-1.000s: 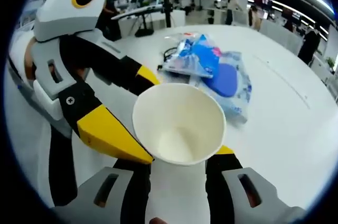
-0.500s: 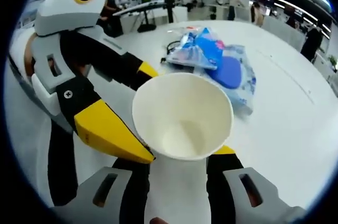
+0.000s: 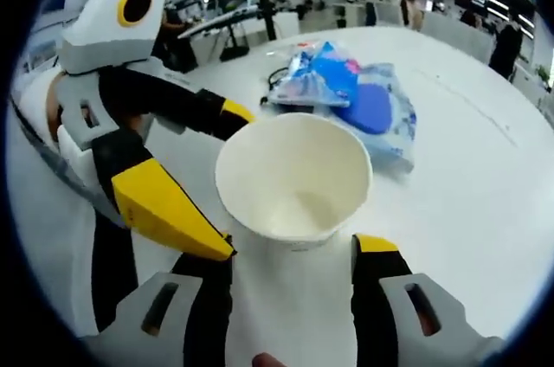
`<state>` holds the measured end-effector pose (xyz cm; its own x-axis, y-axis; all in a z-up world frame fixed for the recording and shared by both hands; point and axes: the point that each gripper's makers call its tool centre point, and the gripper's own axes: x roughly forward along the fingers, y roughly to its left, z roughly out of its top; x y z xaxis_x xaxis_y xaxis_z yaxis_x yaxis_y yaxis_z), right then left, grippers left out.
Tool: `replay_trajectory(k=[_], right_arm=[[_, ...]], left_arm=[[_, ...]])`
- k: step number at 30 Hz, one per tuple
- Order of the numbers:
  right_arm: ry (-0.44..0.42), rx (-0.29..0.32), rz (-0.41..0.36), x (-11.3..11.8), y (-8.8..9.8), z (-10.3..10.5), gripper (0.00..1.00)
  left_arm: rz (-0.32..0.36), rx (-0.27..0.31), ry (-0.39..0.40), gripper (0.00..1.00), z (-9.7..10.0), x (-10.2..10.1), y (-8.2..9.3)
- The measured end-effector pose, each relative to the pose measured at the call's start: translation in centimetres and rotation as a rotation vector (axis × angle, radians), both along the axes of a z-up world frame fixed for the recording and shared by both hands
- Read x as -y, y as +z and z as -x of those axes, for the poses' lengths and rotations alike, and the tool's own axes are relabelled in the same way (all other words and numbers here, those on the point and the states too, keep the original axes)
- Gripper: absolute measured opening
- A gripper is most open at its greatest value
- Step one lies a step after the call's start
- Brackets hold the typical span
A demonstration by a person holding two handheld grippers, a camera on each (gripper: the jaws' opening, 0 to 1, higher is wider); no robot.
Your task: Arrange the tabletop items into an orderly group along one side of the table until the central work area is clear of visible clutter.
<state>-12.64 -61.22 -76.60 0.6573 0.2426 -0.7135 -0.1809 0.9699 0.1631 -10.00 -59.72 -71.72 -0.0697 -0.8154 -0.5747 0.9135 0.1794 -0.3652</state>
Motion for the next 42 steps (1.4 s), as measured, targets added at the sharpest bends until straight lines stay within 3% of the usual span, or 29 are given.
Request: replay_trajectory(k=[5, 9, 11, 14, 18, 26, 31, 42], right_arm=[[-0.077, 0.031, -0.034, 1.6, 1.0, 0.3, 0.57], [-0.173, 0.015, -0.119, 2.6, 1.9, 0.9, 0.64], [-0.207, 0.046, -0.145, 3.2, 2.5, 0.9, 0.66], [-0.224, 0.046, -0.135, 4.2, 2.9, 1.8, 0.66], [-0.264, 0.065, -0.193, 4.8, 3.6, 3.3, 0.67], [-0.349, 0.075, -0.186, 6.7, 4.8, 7.8, 0.71], [-0.408, 0.099, -0.2, 7.6, 5.9, 9.7, 0.71], [-0.469, 0.142, -0.222, 7.9, 7.2, 11.0, 0.7]], left_arm=[[0.007, -0.015, 0.054, 0.69, -1.2, -0.6, 0.1], [0.009, -0.015, 0.081, 0.73, -2.4, -1.3, 0.2], [0.012, -0.03, 0.099, 0.76, -2.8, -1.6, 0.4], [0.022, -0.026, 0.117, 0.81, -3.4, -1.9, 0.7], [0.019, -0.023, 0.142, 0.8, -4.4, -2.5, 0.7], [0.007, -0.018, 0.18, 0.83, -5.8, -3.9, 0.4], [-0.028, 0.029, 0.158, 0.85, -6.3, -4.7, 0.3], [-0.058, 0.051, 0.157, 0.86, -7.5, -6.8, 0.9]])
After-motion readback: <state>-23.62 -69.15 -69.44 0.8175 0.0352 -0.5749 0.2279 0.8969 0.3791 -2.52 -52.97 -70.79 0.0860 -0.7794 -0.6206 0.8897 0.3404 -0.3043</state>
